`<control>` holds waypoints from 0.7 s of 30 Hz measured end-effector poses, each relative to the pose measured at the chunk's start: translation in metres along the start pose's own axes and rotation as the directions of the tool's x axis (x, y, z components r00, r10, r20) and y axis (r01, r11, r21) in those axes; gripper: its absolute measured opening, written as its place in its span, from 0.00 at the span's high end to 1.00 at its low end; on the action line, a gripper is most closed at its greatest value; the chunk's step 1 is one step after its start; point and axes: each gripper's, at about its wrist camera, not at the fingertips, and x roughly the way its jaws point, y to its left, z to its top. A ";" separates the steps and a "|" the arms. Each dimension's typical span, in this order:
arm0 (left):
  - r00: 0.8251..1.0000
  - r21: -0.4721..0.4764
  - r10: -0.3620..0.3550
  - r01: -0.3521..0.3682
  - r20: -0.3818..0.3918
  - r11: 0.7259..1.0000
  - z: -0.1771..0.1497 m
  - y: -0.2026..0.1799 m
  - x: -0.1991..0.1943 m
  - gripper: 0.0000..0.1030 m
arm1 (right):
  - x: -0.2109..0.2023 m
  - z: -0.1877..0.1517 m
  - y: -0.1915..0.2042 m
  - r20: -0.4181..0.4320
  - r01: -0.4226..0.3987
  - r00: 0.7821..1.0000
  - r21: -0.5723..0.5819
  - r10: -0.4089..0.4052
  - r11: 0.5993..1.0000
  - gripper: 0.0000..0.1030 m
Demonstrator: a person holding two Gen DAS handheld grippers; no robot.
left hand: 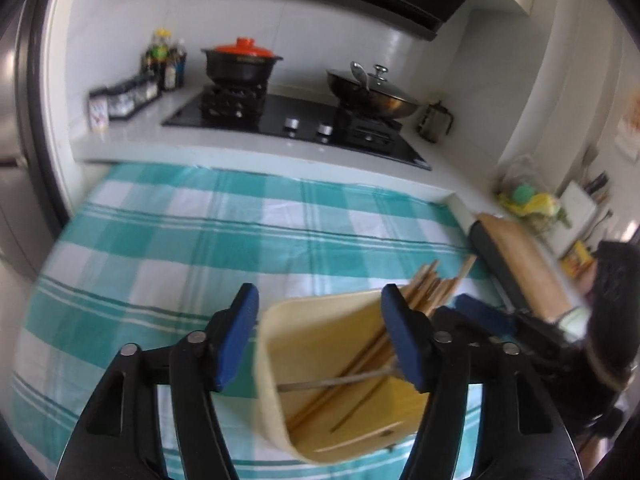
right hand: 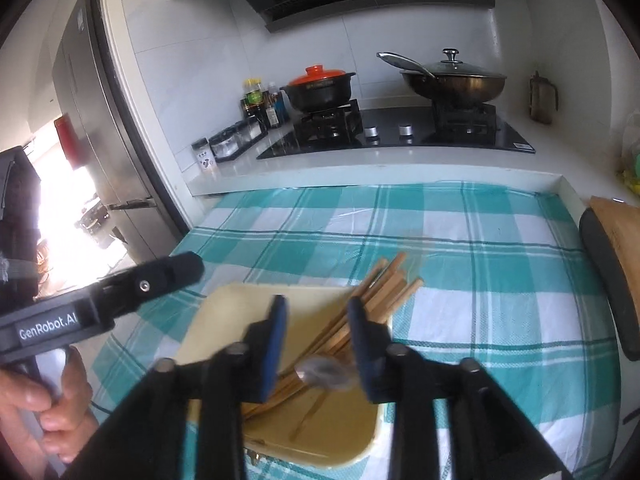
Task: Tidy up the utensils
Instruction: 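Lower the spoon and chopstick into the cream holder and open both grippers, then withdraw both grippers from the holder back over the table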
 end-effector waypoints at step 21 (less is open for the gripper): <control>0.900 0.122 0.405 -0.426 0.161 0.897 -0.086 -0.021 -0.107 0.01 | -0.132 -0.072 0.039 0.027 0.133 0.991 -0.016 -0.133 0.991 0.18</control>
